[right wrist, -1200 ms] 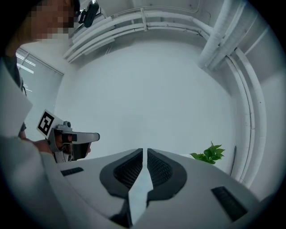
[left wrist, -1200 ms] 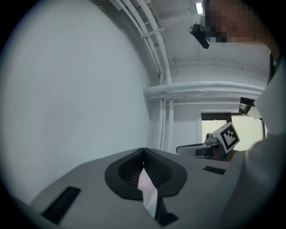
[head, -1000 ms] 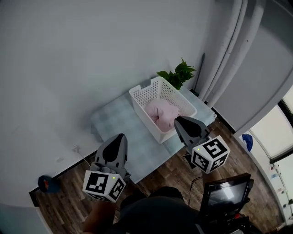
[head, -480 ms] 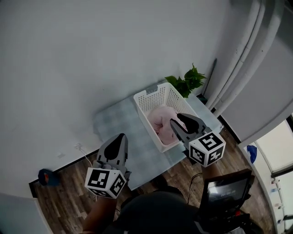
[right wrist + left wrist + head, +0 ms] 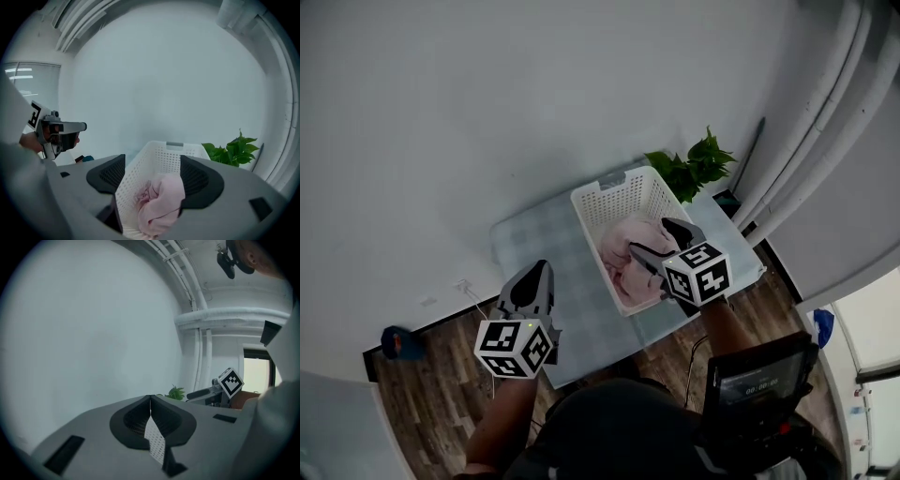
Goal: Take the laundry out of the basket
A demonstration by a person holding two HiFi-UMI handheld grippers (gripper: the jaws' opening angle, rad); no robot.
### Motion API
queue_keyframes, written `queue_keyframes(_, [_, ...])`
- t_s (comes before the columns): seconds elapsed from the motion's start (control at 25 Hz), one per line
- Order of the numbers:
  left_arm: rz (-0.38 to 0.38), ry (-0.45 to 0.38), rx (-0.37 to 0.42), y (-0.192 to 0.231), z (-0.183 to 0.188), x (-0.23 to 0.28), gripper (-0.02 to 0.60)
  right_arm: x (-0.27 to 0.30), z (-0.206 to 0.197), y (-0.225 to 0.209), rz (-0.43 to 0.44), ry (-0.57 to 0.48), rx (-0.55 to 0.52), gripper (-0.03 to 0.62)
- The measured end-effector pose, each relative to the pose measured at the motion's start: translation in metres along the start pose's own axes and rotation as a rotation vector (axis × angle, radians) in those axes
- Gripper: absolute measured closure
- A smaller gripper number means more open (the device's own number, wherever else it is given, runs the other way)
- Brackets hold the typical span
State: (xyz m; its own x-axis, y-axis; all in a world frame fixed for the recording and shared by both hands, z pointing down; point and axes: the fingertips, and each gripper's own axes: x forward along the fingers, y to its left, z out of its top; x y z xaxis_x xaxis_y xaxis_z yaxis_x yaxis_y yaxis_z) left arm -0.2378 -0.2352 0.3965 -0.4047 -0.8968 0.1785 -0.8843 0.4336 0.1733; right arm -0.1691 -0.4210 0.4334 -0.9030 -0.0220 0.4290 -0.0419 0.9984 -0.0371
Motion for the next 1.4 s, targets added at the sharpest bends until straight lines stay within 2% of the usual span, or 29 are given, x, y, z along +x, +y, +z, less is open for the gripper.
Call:
queue_keyframes(0.2, [0.062, 0.048, -0.05, 0.012, -0.027, 0.013, 0.572, 0.039, -0.031, -0.017, 0.05, 0.129, 0.007, 0.18])
queue_keyframes(0.36, [0.088, 0.081, -0.076, 0.019, -0.049, 0.02, 0.572, 0.072, -0.059, -0.026, 0.094, 0.232, 0.076, 0.135])
queue_keyframes(0.52, [0.101, 0.087, -0.077, 0.028, -0.055, 0.026, 0.572, 0.096, -0.082, -0.04, 0.068, 0.319, 0.09, 0.108])
queue_keyframes(0.68, [0.117, 0.085, -0.059, 0.04, -0.062, 0.037, 0.572, 0.115, -0.101, -0.047, 0.069, 0.403, 0.074, 0.092])
queue_keyframes(0.84, [0.112, 0.101, -0.108, 0.051, -0.085, 0.053, 0.572, 0.132, -0.122, -0.054, 0.053, 0.497, 0.056, 0.085])
queue_keyframes(1.04, [0.095, 0.169, -0.067, 0.05, -0.11, 0.068, 0.572, 0.147, -0.158, -0.055, 0.046, 0.608, 0.028, 0.085])
queue_keyframes(1.2, [0.063, 0.199, -0.031, 0.045, -0.122, 0.072, 0.571, 0.155, -0.189, -0.067, -0.011, 0.71, -0.002, 0.085])
queue_keyframes(1.4, [0.058, 0.215, -0.033, 0.044, -0.129, 0.07, 0.571, 0.165, -0.208, -0.065, 0.019, 0.77, 0.002, 0.085])
